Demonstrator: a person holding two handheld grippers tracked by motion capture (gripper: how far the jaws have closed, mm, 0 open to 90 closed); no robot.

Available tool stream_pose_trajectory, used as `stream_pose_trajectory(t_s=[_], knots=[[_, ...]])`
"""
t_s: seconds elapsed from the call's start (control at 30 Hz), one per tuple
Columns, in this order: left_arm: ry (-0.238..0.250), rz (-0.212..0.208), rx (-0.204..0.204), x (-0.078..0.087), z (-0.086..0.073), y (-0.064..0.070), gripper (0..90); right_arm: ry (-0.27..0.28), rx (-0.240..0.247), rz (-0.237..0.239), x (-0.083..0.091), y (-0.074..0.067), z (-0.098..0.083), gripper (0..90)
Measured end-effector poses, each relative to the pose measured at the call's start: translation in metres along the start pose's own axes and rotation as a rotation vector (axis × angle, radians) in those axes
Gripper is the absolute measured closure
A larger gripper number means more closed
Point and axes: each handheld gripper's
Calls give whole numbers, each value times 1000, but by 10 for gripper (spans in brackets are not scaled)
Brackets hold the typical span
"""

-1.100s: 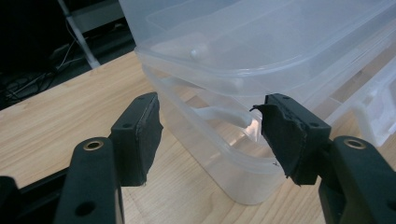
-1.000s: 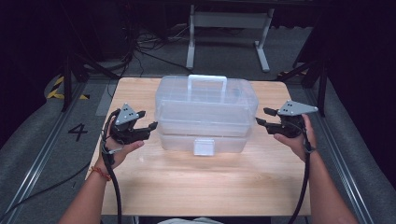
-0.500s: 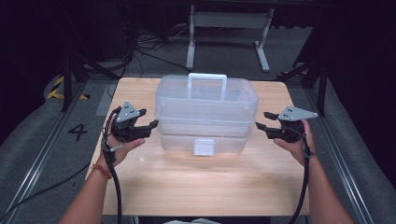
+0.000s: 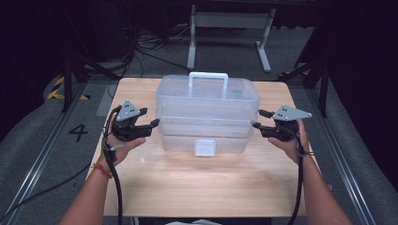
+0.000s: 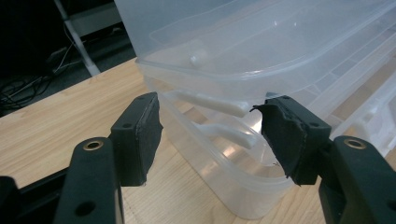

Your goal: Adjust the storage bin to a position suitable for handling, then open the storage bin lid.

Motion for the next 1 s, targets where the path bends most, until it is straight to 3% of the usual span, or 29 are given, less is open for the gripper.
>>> stream_pose_trajectory(t_s=[0.2,0.37,0.53,1.0], knots=[[14,0,31,1,-6,1,371,46,1,-7,1,-1,2,508],[-36,0,30,-5,-20,3,359,82,6,-24,3,-1,6,556],[-53,-5,34,-9,-30,2,356,117,-26,-39,2,2,12,582],[-79,-32,48,-15,-43,6,343,140,-15,-104,-1,4,24,614]])
Point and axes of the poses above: each handheld gripper's, and its own axes: x roughly backward along the jaws, z roughly out of its top, y roughly to its right, and after that the axes turned 9 degrees about -z, right-handed
